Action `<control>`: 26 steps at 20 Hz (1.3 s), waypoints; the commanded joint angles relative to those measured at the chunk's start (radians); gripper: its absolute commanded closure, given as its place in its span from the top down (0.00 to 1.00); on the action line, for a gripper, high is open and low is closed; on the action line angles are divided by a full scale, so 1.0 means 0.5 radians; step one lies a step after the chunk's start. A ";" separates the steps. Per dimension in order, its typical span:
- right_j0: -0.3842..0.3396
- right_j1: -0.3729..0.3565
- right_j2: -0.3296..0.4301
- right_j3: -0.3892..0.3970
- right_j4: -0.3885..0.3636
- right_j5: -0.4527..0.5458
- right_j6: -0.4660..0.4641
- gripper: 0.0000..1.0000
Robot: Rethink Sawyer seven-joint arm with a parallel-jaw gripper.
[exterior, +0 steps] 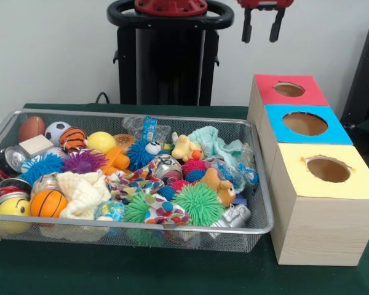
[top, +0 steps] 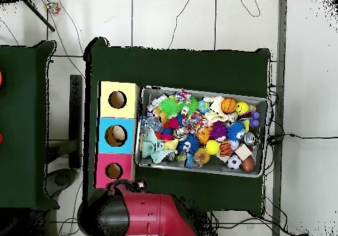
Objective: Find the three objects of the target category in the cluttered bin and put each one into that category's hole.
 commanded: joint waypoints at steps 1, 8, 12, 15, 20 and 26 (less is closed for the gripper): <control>-0.136 0.239 0.174 -0.179 0.114 -0.064 0.243 1.00; -0.200 0.340 0.188 -0.269 0.108 -0.112 0.252 1.00; -0.239 0.365 0.224 -0.284 0.126 -0.128 0.241 1.00; -0.273 0.371 0.270 -0.268 0.152 -0.137 0.230 1.00; -0.330 0.392 0.361 -0.207 0.173 -0.250 0.211 1.00; -0.400 0.427 0.477 -0.118 0.160 -0.417 0.209 1.00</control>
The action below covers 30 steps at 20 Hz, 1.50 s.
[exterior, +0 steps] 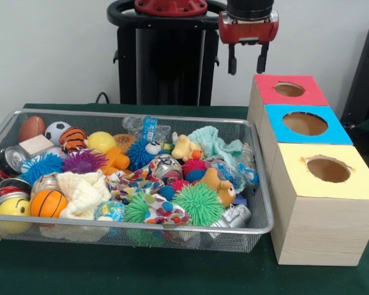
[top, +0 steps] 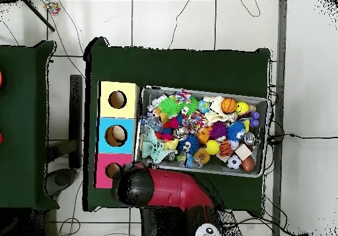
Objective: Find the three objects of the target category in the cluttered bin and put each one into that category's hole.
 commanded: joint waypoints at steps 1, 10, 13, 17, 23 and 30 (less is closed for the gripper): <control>-0.120 0.109 0.323 0.019 0.082 -0.309 0.215 1.00; -0.090 0.066 0.350 0.113 0.057 -0.299 0.314 1.00; -0.071 -0.008 0.271 0.145 -0.001 -0.260 0.288 1.00; -0.147 -0.085 0.229 0.226 -0.087 -0.256 0.186 1.00; -0.364 -0.156 0.339 0.425 -0.153 -0.316 0.068 1.00; -0.545 -0.049 0.443 0.433 -0.279 -0.390 0.012 1.00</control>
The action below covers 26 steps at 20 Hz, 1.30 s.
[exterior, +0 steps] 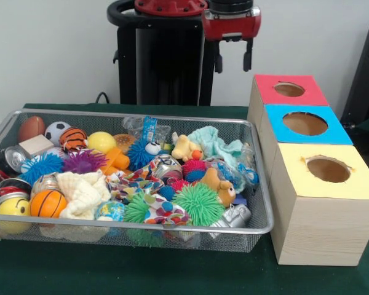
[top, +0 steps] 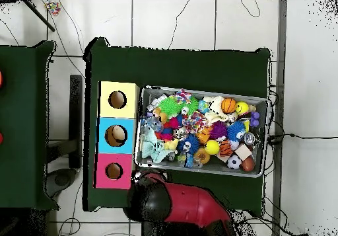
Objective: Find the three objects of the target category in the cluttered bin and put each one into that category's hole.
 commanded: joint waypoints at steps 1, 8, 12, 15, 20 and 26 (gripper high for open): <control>-0.181 0.099 0.202 0.104 -0.191 -0.088 0.018 1.00; -0.154 0.278 0.093 0.036 -0.316 -0.180 0.136 1.00; -0.216 0.364 0.132 0.060 -0.349 -0.246 0.150 1.00; -0.256 0.380 0.155 0.089 -0.377 -0.275 0.161 1.00; -0.369 0.446 0.212 0.082 -0.434 -0.284 0.120 1.00; -0.577 0.397 0.310 0.099 -0.482 -0.148 0.034 1.00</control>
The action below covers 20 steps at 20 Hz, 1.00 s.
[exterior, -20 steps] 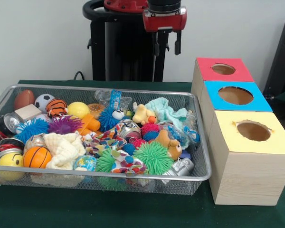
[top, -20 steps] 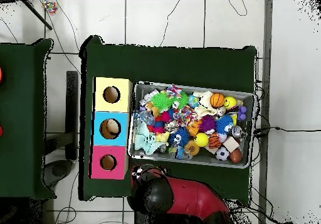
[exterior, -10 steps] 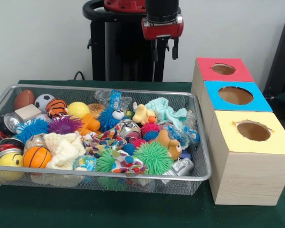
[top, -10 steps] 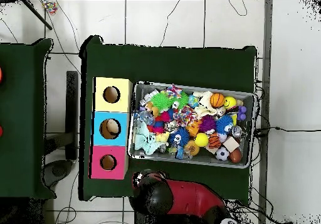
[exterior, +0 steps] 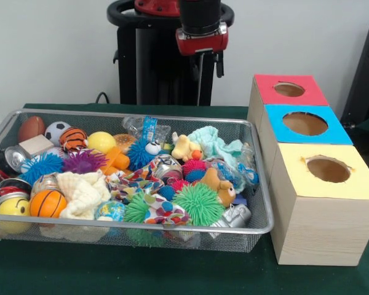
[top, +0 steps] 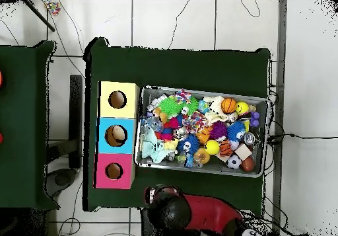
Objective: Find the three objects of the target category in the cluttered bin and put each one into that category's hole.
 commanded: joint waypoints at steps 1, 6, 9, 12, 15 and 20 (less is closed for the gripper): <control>-0.227 0.057 0.217 -0.046 -0.110 0.016 0.025 1.00; -0.341 0.002 0.256 -0.108 -0.114 0.166 -0.016 1.00; -0.390 0.002 0.254 -0.165 -0.127 0.236 -0.046 1.00; -0.425 -0.015 0.256 -0.234 -0.117 0.343 -0.085 1.00; -0.449 -0.033 0.253 -0.304 -0.113 0.445 -0.120 1.00; -0.486 0.042 0.268 -0.417 -0.120 0.510 -0.125 1.00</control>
